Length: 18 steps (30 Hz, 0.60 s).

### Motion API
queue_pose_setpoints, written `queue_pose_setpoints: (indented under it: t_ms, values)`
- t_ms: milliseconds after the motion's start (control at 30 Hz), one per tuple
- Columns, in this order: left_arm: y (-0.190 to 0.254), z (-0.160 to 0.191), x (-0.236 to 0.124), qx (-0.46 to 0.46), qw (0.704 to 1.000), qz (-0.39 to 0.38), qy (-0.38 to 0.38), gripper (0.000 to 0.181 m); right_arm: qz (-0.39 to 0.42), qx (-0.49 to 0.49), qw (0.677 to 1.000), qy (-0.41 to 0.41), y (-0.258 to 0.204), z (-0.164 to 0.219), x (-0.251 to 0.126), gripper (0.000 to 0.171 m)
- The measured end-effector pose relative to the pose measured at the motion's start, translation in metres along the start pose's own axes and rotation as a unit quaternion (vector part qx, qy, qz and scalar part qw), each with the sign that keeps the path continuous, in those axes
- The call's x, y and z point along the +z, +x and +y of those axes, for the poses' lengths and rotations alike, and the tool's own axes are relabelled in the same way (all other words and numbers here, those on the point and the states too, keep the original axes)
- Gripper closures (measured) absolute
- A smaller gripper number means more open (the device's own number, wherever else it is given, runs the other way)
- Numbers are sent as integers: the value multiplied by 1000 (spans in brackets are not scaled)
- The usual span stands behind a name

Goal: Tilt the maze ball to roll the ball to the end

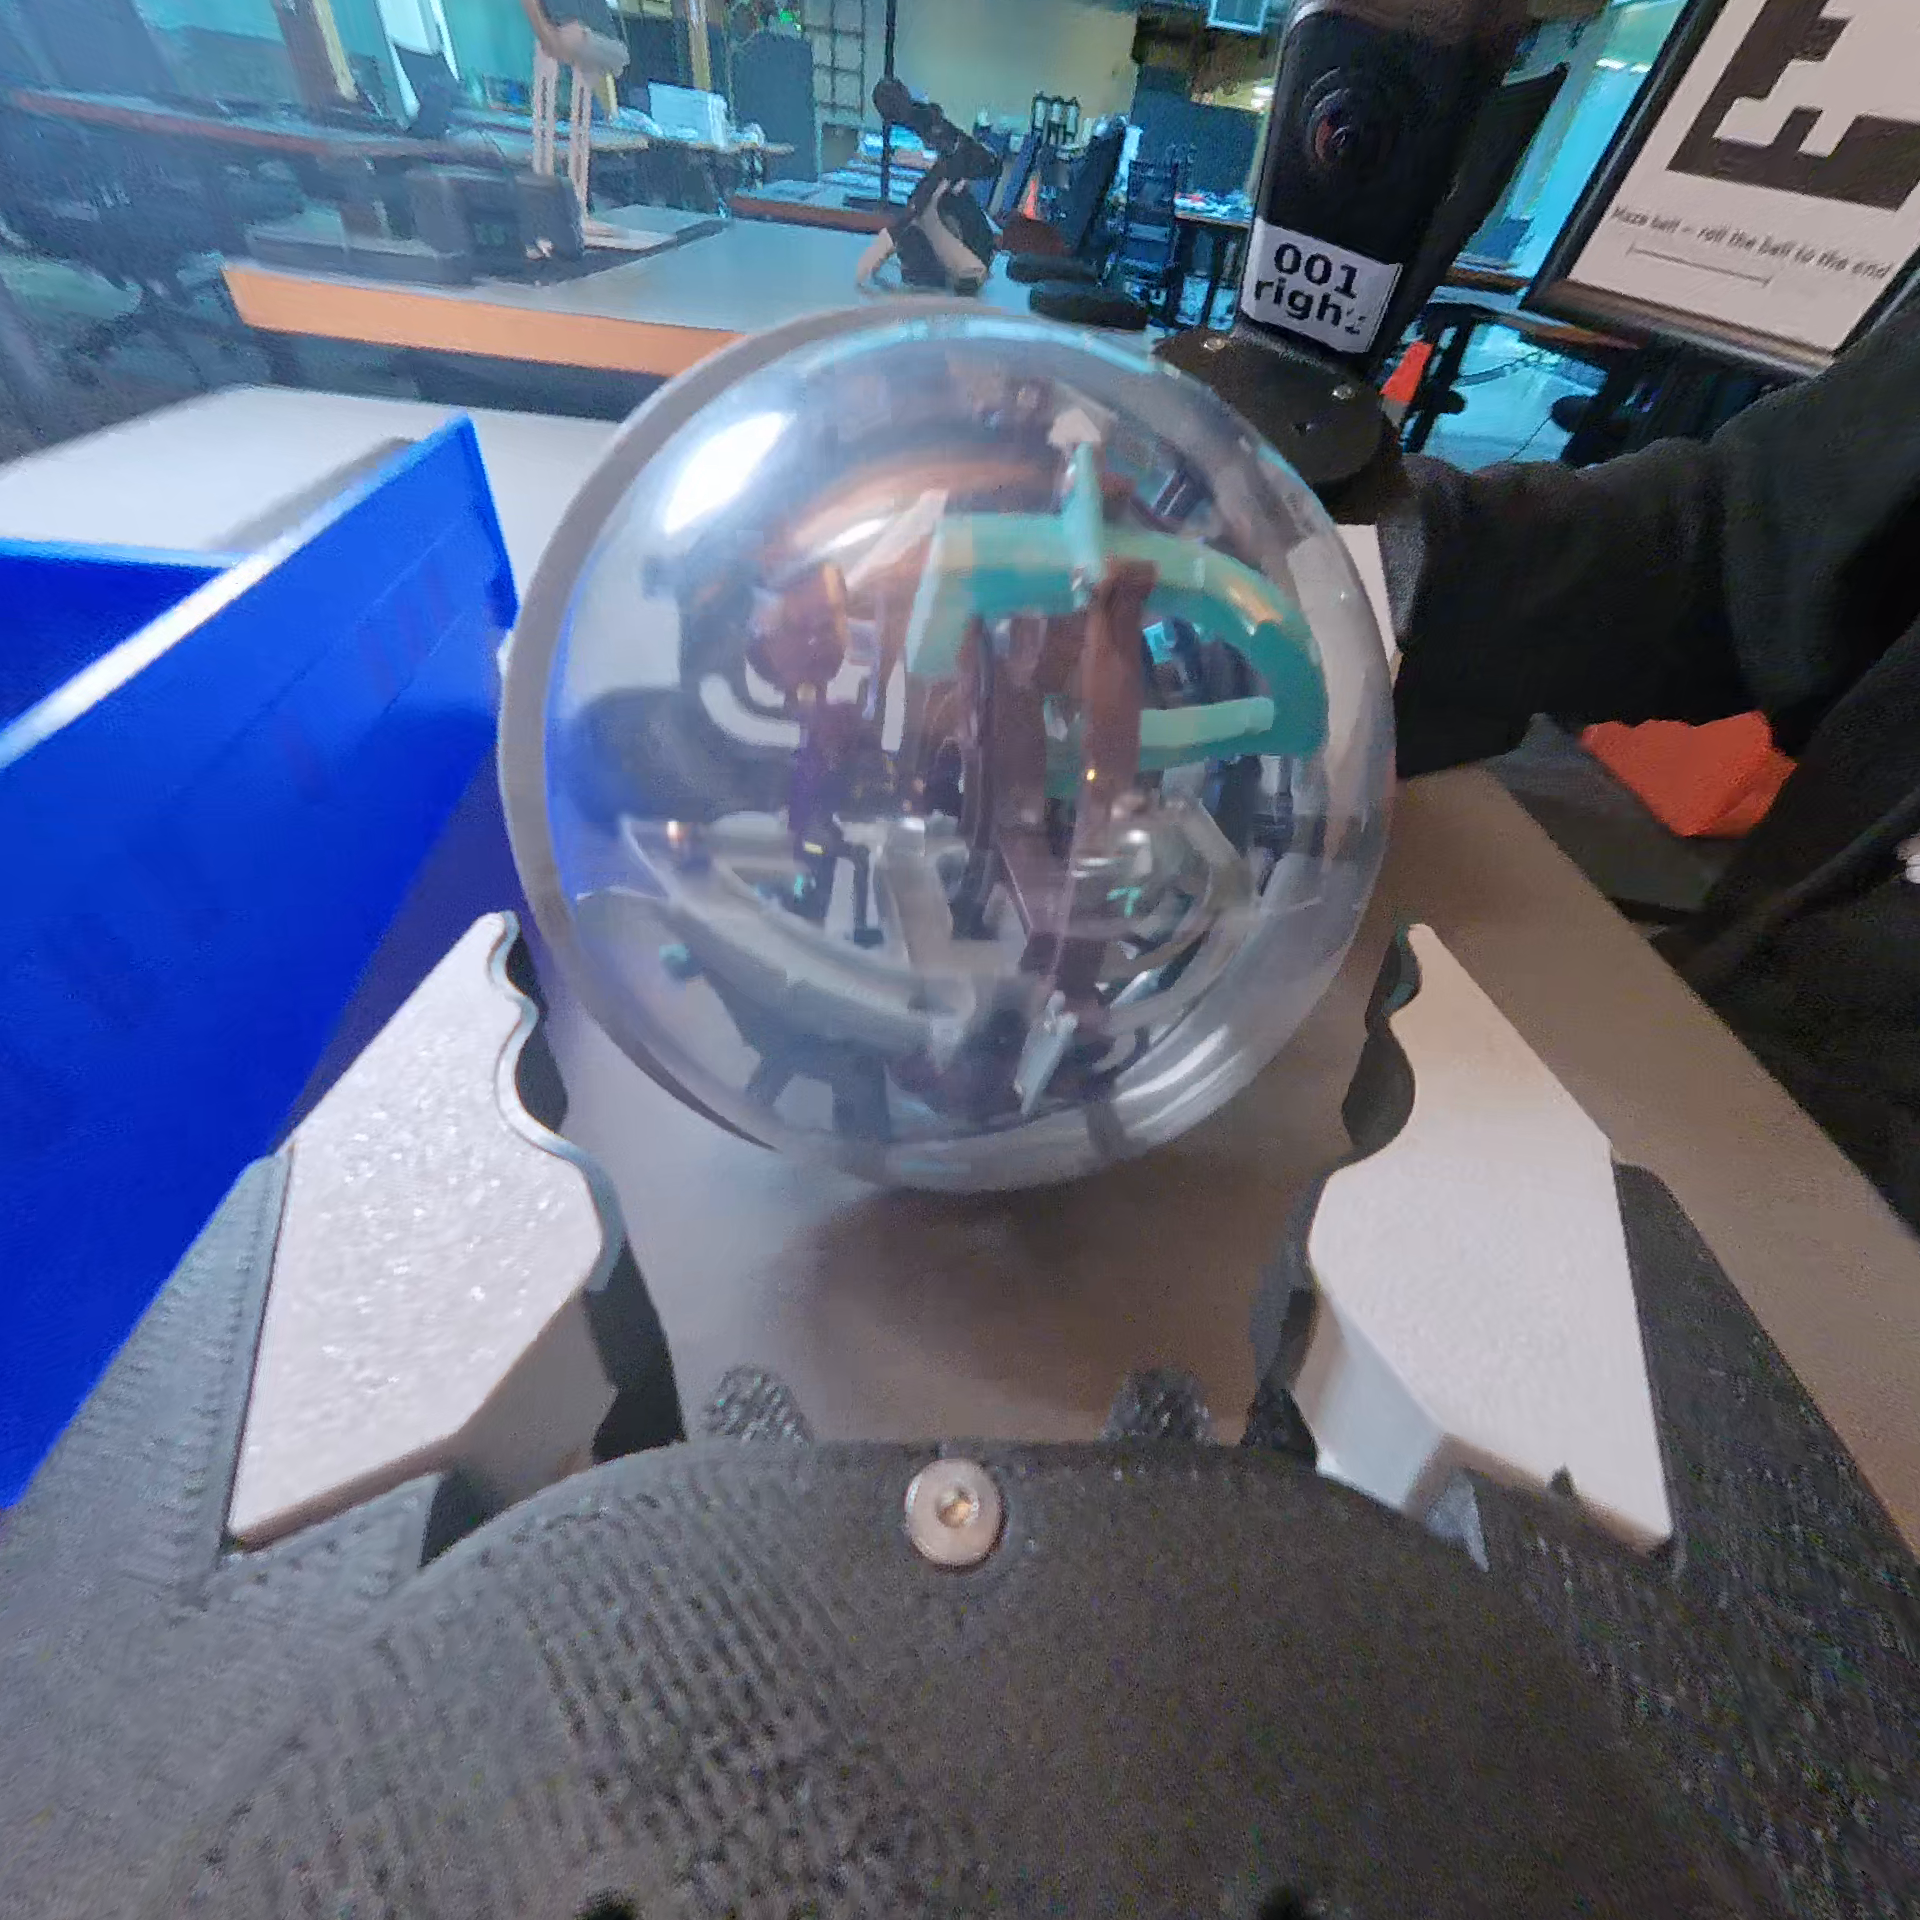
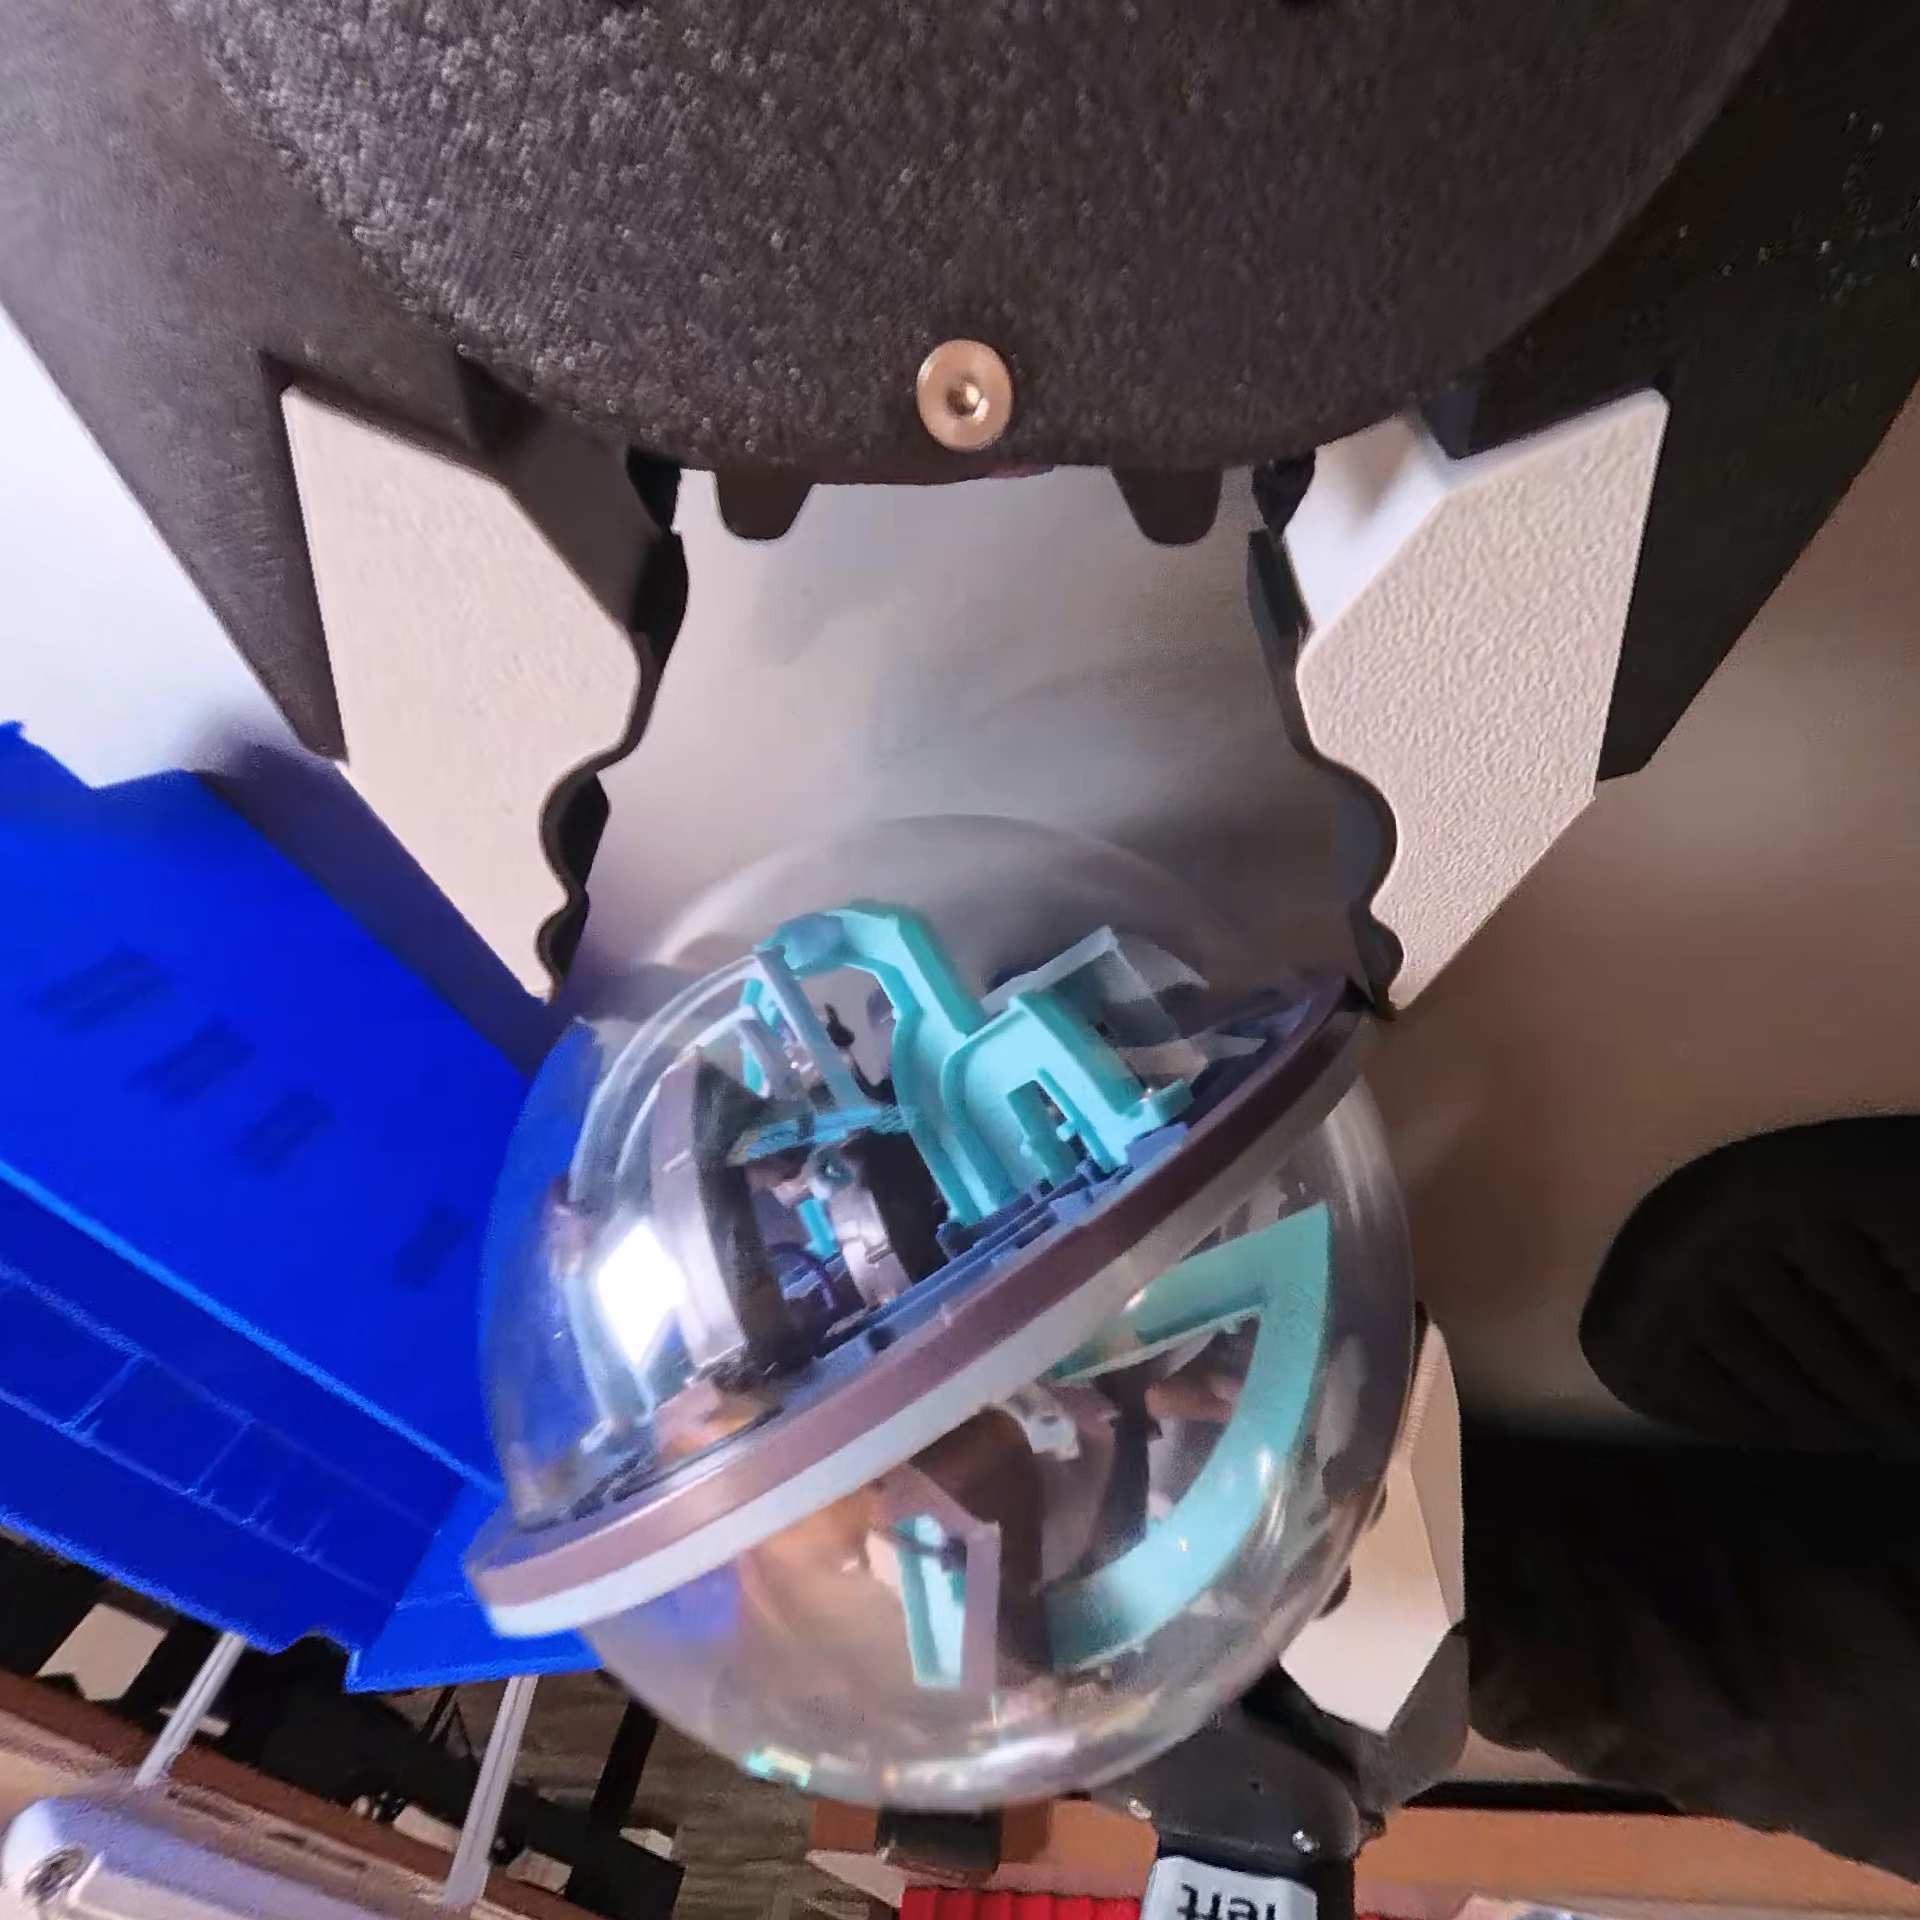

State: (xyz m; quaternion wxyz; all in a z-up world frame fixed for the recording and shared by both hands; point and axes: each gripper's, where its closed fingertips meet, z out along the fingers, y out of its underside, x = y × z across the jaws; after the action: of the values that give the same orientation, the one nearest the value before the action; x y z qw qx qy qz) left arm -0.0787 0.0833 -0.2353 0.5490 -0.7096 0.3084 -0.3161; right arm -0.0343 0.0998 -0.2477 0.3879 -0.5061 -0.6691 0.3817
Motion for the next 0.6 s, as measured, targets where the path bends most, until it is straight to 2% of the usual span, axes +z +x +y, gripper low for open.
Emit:
queue_pose_setpoints:
  t_ms: [67,133,233,400,600]
  values:
    - [5,6,2,-24,1000,16,-12,29,-5,0,1000,-5,-3,5,4,28]
    - [6,9,6,-1,1000,5,-24,26,-8,6,1000,-1,-4,6,6,28]
    - [2,5,9,-11,1000,-6,-12,33,-10,11,1000,1,-3,7,8,27]
    - [2,2,12,-13,1000,-16,-4,33,-5,7,1000,-4,-1,12,8,25]
    - [9,0,16,-14,999,-29,-2,35,-5,25,996,-81,-14,35,3,21]
